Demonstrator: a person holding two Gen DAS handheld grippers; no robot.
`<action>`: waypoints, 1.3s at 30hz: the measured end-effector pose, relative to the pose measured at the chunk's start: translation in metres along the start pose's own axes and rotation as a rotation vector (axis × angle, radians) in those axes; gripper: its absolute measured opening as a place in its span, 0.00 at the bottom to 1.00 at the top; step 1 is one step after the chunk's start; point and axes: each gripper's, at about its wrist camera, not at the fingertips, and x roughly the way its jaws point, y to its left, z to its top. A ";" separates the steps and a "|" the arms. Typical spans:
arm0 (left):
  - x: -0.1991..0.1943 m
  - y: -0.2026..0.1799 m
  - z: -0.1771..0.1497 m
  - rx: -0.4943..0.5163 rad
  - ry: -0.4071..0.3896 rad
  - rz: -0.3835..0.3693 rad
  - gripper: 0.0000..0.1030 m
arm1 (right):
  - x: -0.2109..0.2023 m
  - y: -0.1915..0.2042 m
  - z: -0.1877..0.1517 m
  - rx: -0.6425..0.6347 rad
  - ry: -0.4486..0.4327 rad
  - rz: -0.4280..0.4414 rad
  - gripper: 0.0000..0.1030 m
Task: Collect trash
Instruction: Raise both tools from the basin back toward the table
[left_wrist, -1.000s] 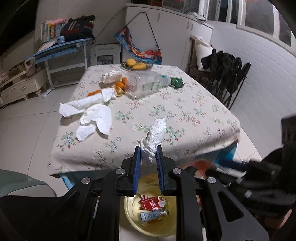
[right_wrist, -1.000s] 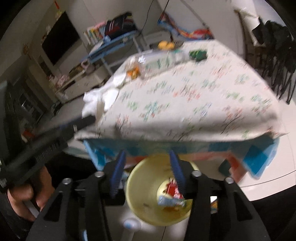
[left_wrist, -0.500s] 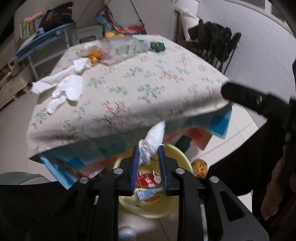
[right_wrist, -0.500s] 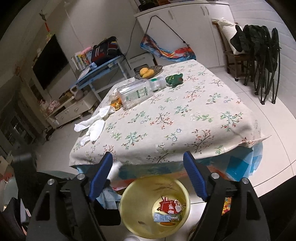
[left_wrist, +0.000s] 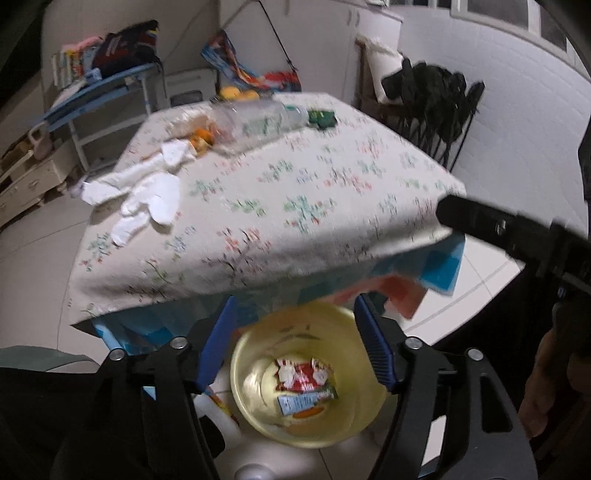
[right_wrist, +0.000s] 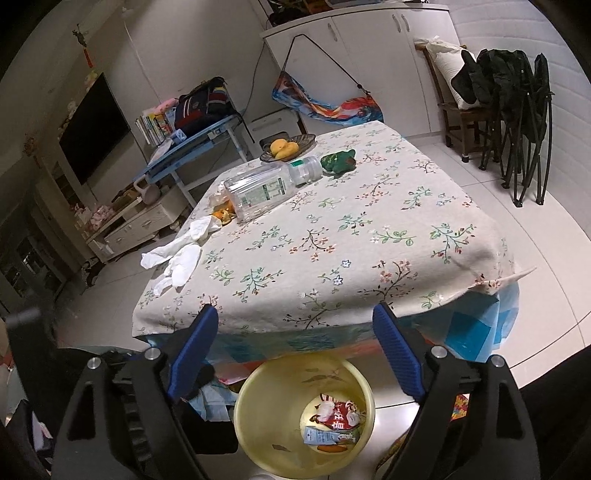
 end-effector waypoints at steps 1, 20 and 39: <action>-0.001 0.002 0.001 -0.009 -0.007 0.002 0.64 | 0.000 0.000 0.000 0.000 -0.001 -0.002 0.81; -0.012 0.021 0.009 -0.094 -0.064 0.036 0.68 | 0.000 -0.002 0.001 0.003 -0.001 -0.005 0.83; -0.024 0.199 0.104 -0.429 -0.139 0.207 0.68 | 0.068 0.097 0.019 -0.219 0.059 0.135 0.83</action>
